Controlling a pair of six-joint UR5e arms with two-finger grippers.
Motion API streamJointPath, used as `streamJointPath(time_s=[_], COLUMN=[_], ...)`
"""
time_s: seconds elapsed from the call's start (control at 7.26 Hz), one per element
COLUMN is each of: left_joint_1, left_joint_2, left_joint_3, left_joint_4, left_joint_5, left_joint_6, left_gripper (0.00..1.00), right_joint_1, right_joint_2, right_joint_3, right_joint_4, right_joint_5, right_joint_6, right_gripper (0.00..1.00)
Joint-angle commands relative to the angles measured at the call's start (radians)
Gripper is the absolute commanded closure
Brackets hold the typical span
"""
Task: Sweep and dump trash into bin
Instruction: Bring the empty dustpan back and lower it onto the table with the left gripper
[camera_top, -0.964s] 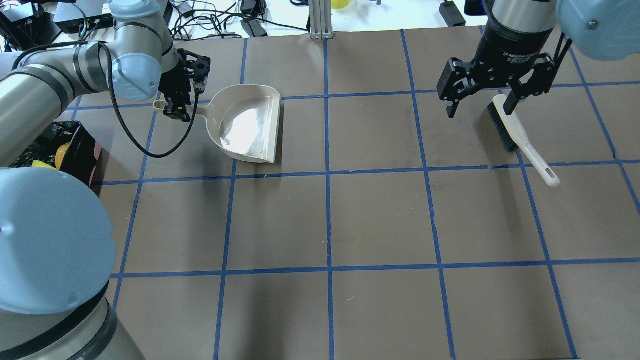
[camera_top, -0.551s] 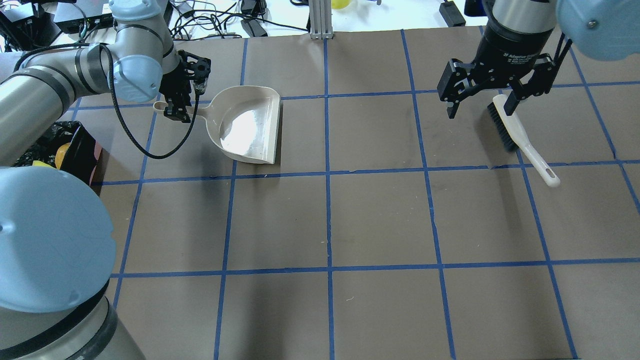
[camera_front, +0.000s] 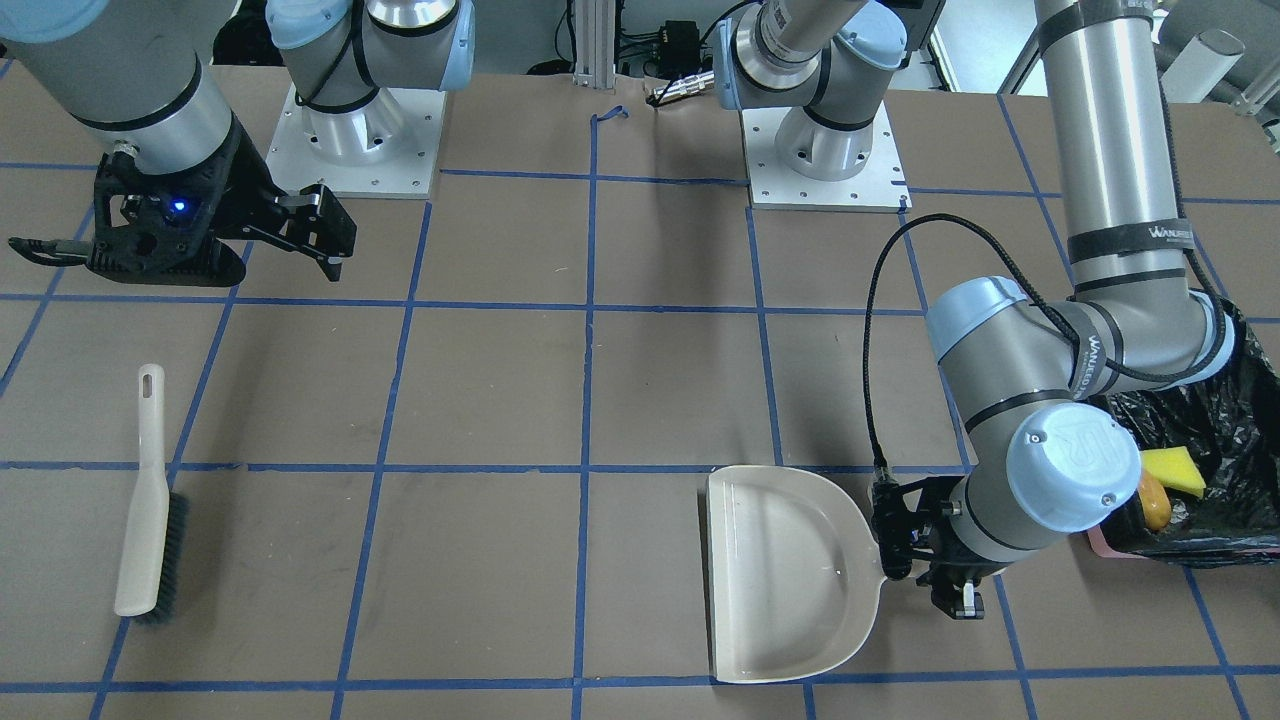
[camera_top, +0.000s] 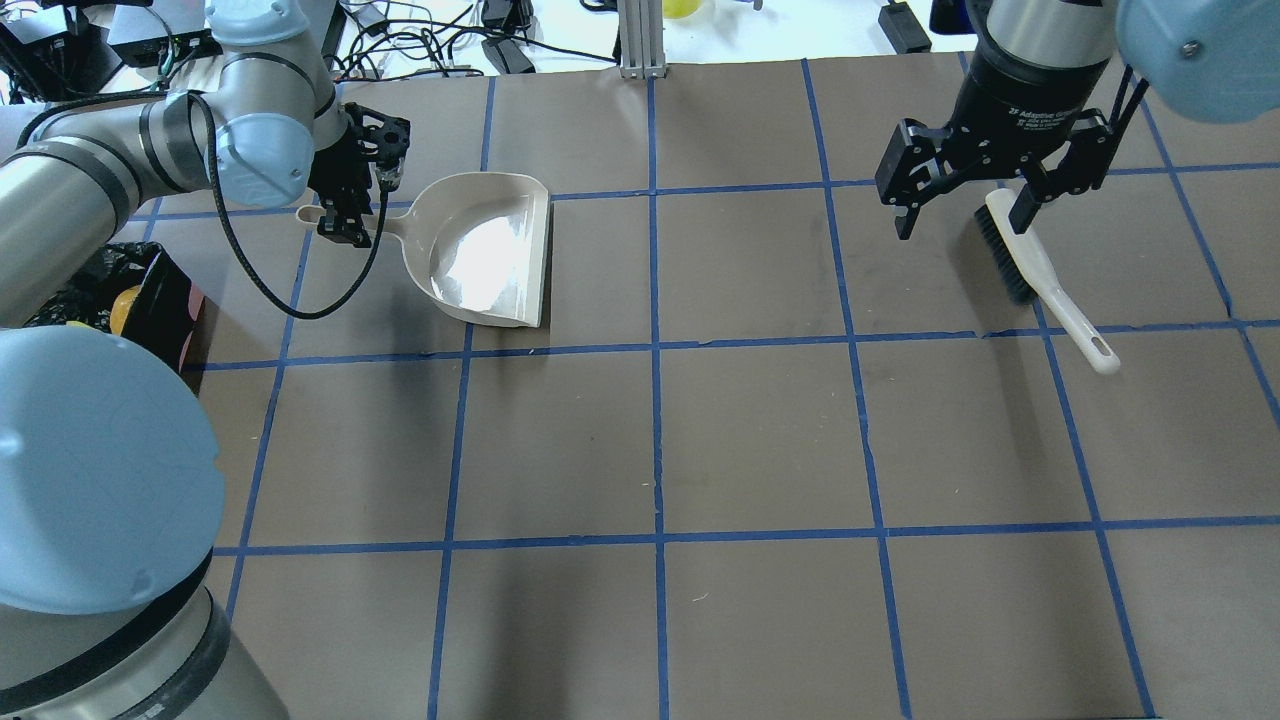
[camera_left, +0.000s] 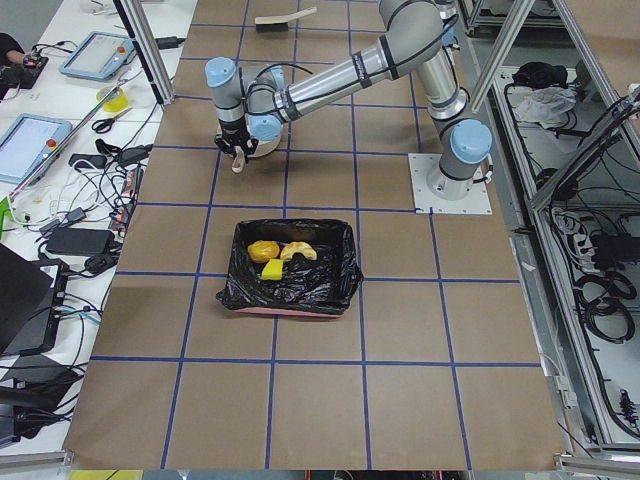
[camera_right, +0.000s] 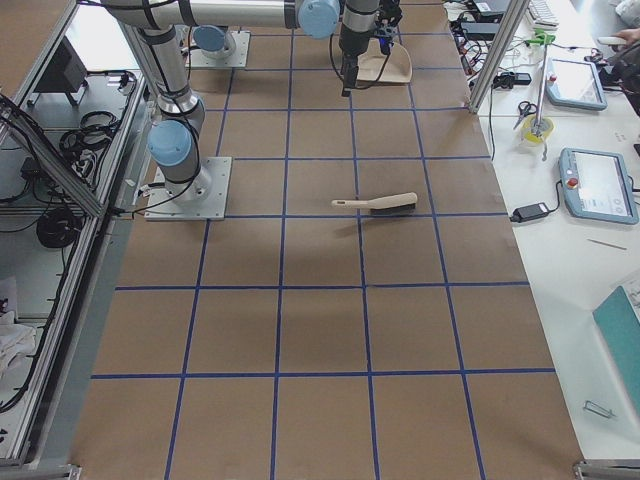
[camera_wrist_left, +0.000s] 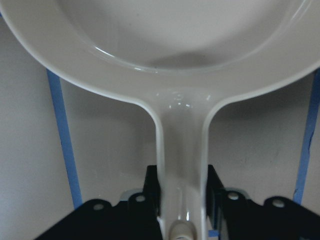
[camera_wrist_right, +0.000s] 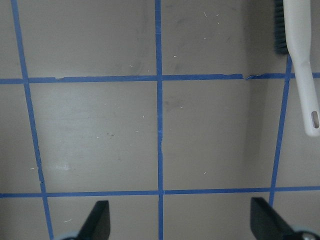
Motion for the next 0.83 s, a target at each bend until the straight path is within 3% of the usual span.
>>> streamJointPath(time_s=[0.0, 0.14, 0.28, 0.69], left_joint_1=[0.0, 0.0, -0.013, -0.014], left_joint_2=[-0.001, -0.004, -0.002, 0.024], left_joint_3=[-0.003, -0.003, -0.019, -0.052], left_joint_4=[0.008, 0.011, 0.016, 0.06], left_joint_5=[0.002, 0.002, 0.005, 0.047], left_joint_6=[-0.002, -0.003, -0.015, -0.029], left_gripper=[1.0, 1.0, 0.01, 0.0], right_joint_1=[0.0, 0.0, 0.0, 0.0], right_joint_2=[-0.001, -0.001, -0.001, -0.001], right_joint_3=[0.0, 0.001, 0.001, 0.003], right_joint_4=[0.002, -0.001, 0.0, -0.007], right_joint_5=[0.0, 0.001, 0.0, 0.001], right_joint_6=[0.0, 0.0, 0.0, 0.001], right_gripper=[0.0, 0.0, 0.0, 0.0])
